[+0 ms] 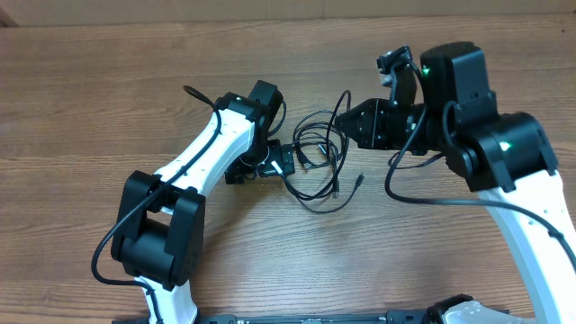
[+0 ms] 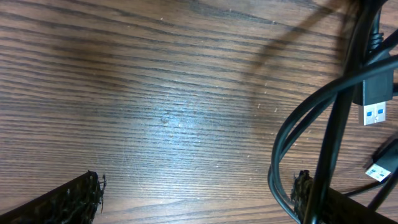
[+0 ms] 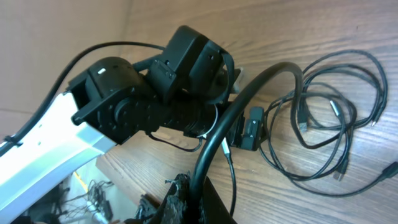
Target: Untangle cables
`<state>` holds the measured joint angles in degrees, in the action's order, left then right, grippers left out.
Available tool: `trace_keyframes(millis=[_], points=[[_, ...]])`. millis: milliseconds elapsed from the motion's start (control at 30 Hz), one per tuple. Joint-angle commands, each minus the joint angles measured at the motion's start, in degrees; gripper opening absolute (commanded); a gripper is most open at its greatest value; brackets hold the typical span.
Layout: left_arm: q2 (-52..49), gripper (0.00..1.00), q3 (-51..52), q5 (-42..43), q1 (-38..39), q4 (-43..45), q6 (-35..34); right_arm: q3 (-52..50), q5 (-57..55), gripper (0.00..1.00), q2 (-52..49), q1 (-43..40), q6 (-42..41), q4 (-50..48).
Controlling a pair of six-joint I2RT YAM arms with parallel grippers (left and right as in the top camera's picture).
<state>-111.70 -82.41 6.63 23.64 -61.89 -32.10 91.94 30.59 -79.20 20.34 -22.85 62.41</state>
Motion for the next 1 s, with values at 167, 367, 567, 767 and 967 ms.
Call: trace_keyframes(millis=[167,367,567,767,967], points=[[-0.5,1.0,0.6,1.9,0.4,0.5,-0.9,1.9,19.3,0.04,-2.6,0.2,0.4,-6.5],[-0.5,0.99,0.6,2.0,0.4,0.6,-0.9,1.9,18.6,0.04,-2.6,0.2,0.4,-7.4],[-0.5,1.0,0.5,7.0,0.4,0.7,5.9,1.9,4.8,0.08,-2.8,0.2,0.3,-1.7],[1.0,0.99,-3.1,9.9,-1.0,-3.0,12.0,1.9,-2.2,0.08,-4.5,0.2,0.3,2.5],[5.5,1.0,-13.4,12.3,-2.6,-9.8,12.9,1.9,-2.1,0.06,-8.1,0.2,0.3,4.2]])
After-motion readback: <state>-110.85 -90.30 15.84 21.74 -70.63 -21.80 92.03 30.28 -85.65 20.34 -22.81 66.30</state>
